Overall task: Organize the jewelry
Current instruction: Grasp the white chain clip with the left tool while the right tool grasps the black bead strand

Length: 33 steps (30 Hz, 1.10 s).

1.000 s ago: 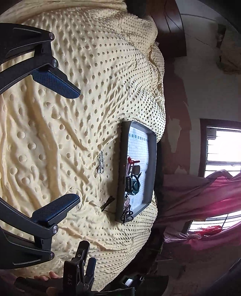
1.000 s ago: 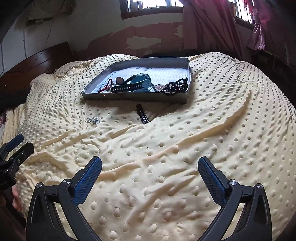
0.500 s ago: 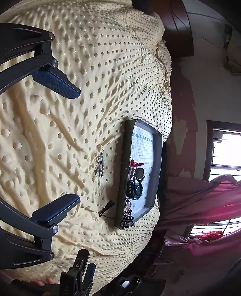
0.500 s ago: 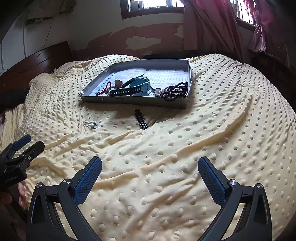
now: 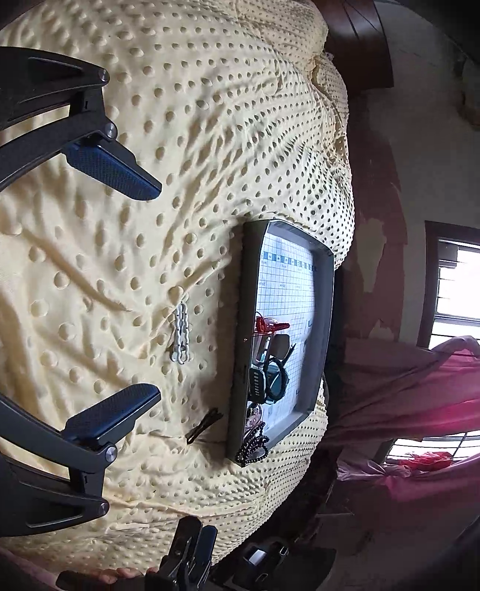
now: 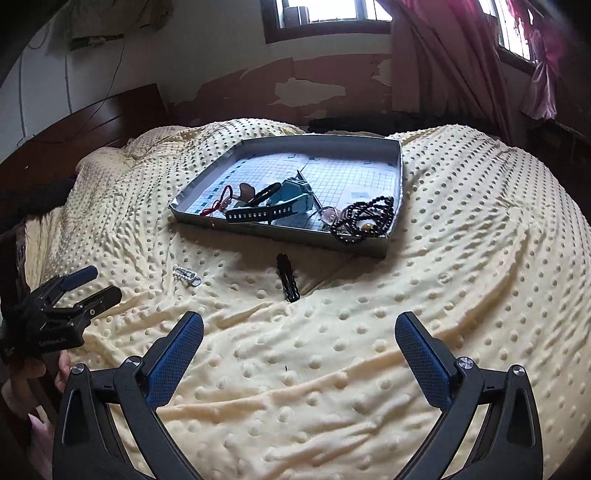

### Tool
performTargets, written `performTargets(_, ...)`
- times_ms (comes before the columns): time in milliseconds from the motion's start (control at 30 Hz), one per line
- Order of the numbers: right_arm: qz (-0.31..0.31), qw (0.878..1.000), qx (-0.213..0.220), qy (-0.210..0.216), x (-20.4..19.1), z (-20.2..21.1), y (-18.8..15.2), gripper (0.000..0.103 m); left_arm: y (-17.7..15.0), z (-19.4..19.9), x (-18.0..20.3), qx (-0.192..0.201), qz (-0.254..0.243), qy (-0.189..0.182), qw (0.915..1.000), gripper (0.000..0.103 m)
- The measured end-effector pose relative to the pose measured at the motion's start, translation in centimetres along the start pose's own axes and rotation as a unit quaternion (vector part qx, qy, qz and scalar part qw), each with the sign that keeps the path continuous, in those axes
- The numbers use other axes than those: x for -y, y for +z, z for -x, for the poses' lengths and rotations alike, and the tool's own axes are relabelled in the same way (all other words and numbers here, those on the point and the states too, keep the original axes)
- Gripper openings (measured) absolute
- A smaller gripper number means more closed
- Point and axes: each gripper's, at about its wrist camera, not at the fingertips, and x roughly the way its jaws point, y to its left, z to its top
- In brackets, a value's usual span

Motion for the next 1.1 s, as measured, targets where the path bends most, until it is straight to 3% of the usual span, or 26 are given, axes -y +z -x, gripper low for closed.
performTargets(133, 0.001, 1.0, -0.001, 0.014, 0.3, -1.7, 0.4, 0.098, 1.4, -1.8, 0.2, 0.0, -0.019, -0.028, 0.9994, 0.091)
performTargets(200, 0.001, 1.0, -0.001, 0.022, 0.2, -2.6, 0.6, 0.085, 1.9, -3.0, 0.5, -0.011, -0.026, -0.047, 0.9985, 0.084)
performTargets(333, 0.016, 0.999, -0.015, 0.025, -0.4, -4.8, 0.9, 0.073, 2.5, -5.6, 1.2, -0.042, -0.041, -0.087, 0.9945, 0.073)
performTargets(467, 0.011, 0.999, -0.035, 0.034, -0.6, -6.9, 1.1, 0.056, 3.1, -7.1, 2.2, -0.055, -0.068, -0.122, 0.9887, 0.071)
performTargets(667, -0.009, 0.998, -0.041, 0.045, 0.4, -8.2, 1.2, 0.045, 3.0, -9.3, 2.7, -0.095, -0.093, -0.165, 0.9772, 0.071)
performTargets(833, -0.014, 0.997, -0.052, 0.054, 0.7, -9.3, 1.4, 0.039, 2.5, -10.6, 1.9, -0.13, -0.073, -0.16, 0.9757, 0.071)
performTargets(967, -0.008, 0.996, -0.063, 0.063, 0.3, -10.0, 1.0, 0.038, 2.1, -10.2, 2.5, -0.135, -0.092, -0.151, 0.9749, 0.069)
performTargets(1100, 0.007, 0.996, -0.071, 0.058, -0.4, -10.6, 0.6, 0.038, 1.9, -9.8, 2.8, -0.142, -0.088, -0.149, 0.9747, 0.053)
